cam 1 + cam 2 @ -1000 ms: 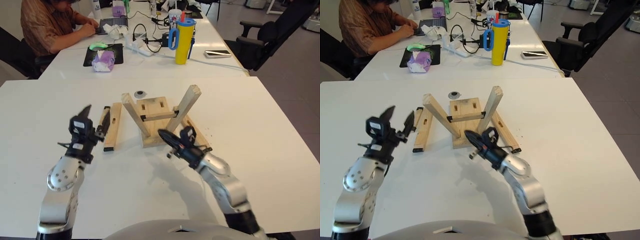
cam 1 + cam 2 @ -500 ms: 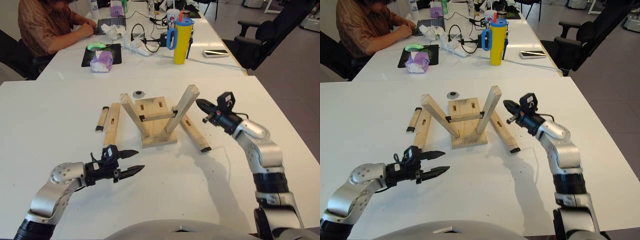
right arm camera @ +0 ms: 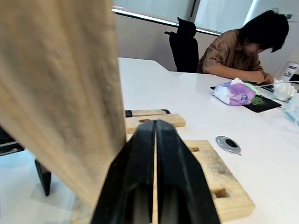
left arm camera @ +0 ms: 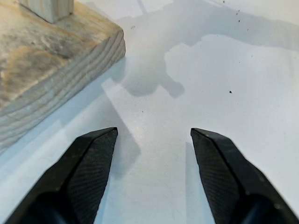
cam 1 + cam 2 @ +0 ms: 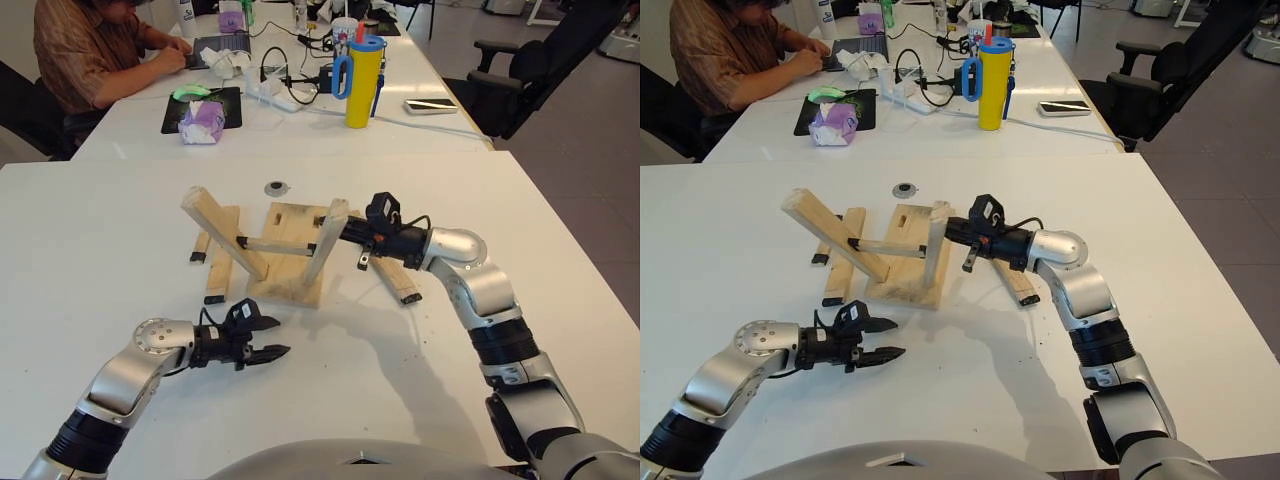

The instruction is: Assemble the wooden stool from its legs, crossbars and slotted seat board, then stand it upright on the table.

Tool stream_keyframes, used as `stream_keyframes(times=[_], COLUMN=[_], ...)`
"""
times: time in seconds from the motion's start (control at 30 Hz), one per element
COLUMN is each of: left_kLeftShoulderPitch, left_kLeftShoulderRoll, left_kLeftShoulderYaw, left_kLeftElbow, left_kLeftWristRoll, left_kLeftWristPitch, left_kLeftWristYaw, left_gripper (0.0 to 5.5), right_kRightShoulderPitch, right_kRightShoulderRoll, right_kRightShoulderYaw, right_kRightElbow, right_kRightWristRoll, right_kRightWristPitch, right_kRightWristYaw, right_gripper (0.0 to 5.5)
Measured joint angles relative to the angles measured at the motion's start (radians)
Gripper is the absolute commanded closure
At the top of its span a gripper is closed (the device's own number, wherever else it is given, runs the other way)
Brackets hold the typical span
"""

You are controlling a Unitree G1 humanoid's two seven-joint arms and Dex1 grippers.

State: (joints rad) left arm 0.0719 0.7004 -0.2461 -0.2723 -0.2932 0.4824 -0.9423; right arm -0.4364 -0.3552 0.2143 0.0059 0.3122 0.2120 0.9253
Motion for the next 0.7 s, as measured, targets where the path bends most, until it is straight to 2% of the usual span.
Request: stream_keyframes(times=[0.23, 0.43, 0.7], left_kLeftShoulderPitch=[0.023, 0.029, 0.029], left_kLeftShoulderRoll=[0.010, 0.021, 0.035], left_kLeftShoulderYaw=[-0.012, -0.010, -0.013], left_kLeftElbow=[-0.047, -0.045, -0.034], left_kLeftWristRoll=[-0.019, -0.020, -0.019], left_kLeftWristPitch=[0.045, 0.035, 0.018], left_kLeftWristYaw=[-0.009, -0.016, -0.025], left_gripper=[2.56, 2.56, 2.56], right_kRightShoulderPitch=[0.050, 0.056, 0.055], right_kRightShoulderRoll=[0.036, 0.042, 0.057], right_kRightShoulderYaw=[0.112, 0.160, 0.160], right_kRightElbow=[-0.175, -0.312, -0.293], right_kRightWristRoll=[0.021, 0.079, 0.086], right_kRightWristPitch=[0.116, 0.254, 0.282], right_kRightWristYaw=[0.010, 0.010, -0.030], right_gripper=[5.50, 5.50, 5.50])
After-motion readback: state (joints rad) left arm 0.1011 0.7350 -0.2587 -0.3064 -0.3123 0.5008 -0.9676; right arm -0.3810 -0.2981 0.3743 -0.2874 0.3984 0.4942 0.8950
